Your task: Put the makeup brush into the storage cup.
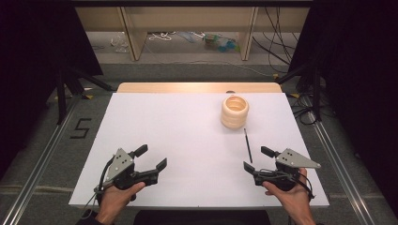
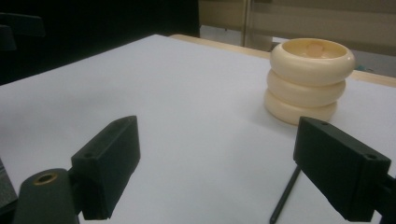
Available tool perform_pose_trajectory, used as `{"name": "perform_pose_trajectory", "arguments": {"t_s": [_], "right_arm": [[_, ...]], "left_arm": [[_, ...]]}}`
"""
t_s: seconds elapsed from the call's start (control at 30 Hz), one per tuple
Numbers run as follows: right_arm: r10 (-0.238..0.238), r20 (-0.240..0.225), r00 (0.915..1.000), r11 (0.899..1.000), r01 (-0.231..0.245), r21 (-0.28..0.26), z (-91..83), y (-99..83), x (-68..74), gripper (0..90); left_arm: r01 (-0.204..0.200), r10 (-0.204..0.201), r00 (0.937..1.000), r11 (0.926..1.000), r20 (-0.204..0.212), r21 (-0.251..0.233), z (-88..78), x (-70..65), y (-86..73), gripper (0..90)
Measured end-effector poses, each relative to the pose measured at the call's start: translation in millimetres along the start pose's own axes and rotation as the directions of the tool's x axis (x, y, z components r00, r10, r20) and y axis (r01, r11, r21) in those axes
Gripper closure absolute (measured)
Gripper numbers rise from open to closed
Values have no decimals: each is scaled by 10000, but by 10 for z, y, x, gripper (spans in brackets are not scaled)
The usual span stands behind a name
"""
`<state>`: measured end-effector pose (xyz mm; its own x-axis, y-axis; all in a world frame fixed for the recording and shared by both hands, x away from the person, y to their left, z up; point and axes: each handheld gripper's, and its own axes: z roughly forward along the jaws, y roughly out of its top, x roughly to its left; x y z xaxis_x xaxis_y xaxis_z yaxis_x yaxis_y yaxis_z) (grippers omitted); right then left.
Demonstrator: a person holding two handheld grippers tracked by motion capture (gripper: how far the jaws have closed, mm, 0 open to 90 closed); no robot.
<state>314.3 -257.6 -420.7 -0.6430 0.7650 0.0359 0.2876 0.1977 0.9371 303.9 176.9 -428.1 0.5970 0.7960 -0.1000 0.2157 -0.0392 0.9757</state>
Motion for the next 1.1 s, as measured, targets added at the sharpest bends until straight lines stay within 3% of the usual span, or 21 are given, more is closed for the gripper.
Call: {"name": "perform_pose_trajectory", "arguments": {"t_s": [0.17, 0.3, 0.37, 0.57, 0.7, 0.73, 0.97, 1.03, 1.1], "right_arm": [[-17, 169, 9999, 10000, 16, 97, 23, 38, -45, 160], [-68, 368, 9993, 9979, 44, 653, 42, 108, -108, 164], [-90, 285, 9996, 9981, 72, 616, 58, 122, -114, 165], [-359, 403, 9985, 9871, 291, 1576, 108, 273, -169, 183], [-360, 374, 9987, 9828, 285, 1824, 139, 327, -203, 189], [-442, 367, 9983, 9772, 356, 2091, 150, 366, -228, 195], [-542, 350, 9979, 9711, 446, 2344, 203, 457, -284, 201], [-545, 261, 9982, 9630, 456, 2657, 249, 502, -302, 201], [-577, 294, 9979, 9621, 477, 2685, 261, 511, -304, 201]], "left_arm": [[24, -24, 10000, 10000, 6, -31, -2, -2, -1, 158], [68, -68, 10000, 10000, -2, -27, 1, -2, -1, 158], [38, -38, 10000, 10000, 2, -19, 3, -3, -2, 158], [62, -62, 10000, 10000, 30, -8, 3, -1, -2, 158], [98, -98, 9999, 10000, 35, 13, 2, 0, -3, 158], [102, -102, 9999, 9999, 41, 22, 4, 0, -4, 158], [105, -106, 9999, 9999, 72, 28, 7, 0, -3, 158], [106, -106, 9999, 9999, 72, 21, 6, 2, -3, 158], [113, -113, 9999, 9999, 70, 13, 6, 3, -3, 158]]}}
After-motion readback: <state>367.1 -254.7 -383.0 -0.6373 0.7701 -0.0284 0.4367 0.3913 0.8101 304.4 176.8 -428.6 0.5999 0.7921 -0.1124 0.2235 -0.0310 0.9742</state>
